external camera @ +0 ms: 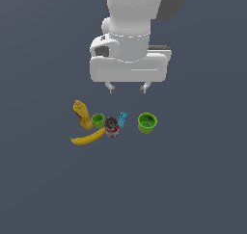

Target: Pick up a designated object from a clutter of objects.

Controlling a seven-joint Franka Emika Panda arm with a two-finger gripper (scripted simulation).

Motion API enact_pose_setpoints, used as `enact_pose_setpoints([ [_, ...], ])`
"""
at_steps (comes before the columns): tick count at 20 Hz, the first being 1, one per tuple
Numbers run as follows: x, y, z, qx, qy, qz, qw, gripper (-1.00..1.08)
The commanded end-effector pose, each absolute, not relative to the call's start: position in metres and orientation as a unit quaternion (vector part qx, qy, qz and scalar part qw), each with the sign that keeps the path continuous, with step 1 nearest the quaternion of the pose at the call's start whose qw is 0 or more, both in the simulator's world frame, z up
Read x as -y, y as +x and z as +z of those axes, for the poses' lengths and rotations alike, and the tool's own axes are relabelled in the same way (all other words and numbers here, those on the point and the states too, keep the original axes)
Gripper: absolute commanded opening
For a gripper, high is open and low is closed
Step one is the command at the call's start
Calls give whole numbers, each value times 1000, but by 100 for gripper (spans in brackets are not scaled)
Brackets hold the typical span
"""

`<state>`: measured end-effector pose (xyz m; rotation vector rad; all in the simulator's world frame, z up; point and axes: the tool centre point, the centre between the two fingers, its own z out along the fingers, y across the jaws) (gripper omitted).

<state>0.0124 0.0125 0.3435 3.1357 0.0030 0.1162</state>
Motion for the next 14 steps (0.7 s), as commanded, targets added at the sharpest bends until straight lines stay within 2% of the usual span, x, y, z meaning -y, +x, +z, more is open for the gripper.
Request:
enact_pose_setpoints([
  [1,-11,13,340,-4,999,36,2,100],
  [8,-2,14,311,-30,999,32,2,100],
  [14,13,11,267,-70,997,24,2,100],
])
